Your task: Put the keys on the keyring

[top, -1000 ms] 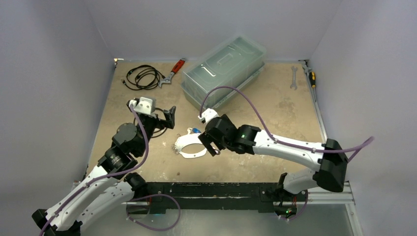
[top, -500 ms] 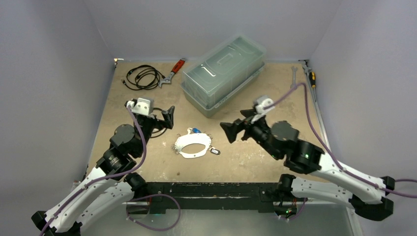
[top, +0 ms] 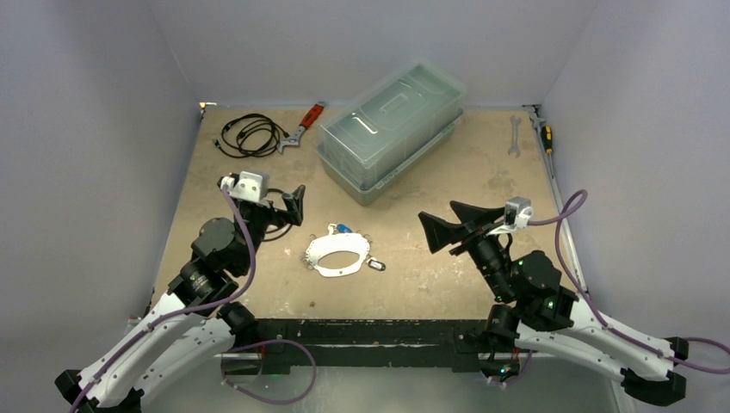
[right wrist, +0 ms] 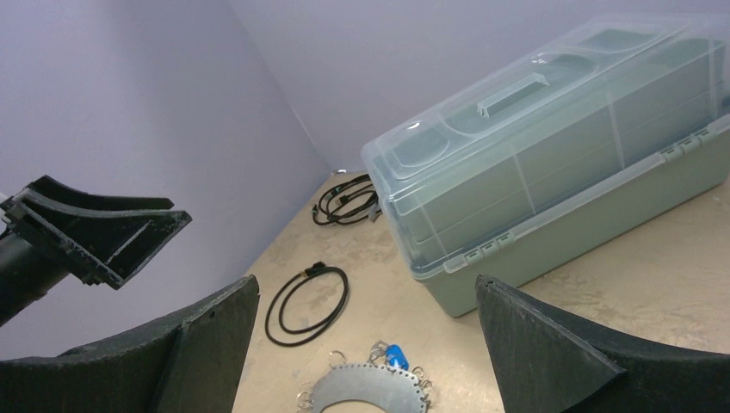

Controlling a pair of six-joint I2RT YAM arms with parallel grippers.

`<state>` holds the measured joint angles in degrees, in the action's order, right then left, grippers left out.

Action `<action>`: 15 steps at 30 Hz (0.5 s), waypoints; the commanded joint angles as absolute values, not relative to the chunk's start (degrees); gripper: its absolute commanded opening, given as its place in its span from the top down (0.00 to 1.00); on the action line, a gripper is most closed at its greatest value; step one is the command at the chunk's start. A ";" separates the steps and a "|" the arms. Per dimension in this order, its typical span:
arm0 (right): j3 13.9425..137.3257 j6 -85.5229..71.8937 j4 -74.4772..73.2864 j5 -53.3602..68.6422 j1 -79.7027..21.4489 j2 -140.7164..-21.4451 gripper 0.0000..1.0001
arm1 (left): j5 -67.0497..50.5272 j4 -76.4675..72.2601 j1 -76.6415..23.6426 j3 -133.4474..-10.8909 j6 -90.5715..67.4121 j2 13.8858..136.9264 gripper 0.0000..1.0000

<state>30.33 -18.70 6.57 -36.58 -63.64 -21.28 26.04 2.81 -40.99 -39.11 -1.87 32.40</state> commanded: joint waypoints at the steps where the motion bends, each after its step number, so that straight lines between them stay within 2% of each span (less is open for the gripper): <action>1: 28.95 -20.91 7.89 -39.20 -63.63 -19.09 0.01 | 26.63 2.54 -40.72 -40.87 -1.23 32.81 0.01; 15: 29.09 -20.81 5.47 -36.04 -63.63 -17.14 0.01 | 26.30 2.53 -40.77 -40.96 -1.45 33.26 0.01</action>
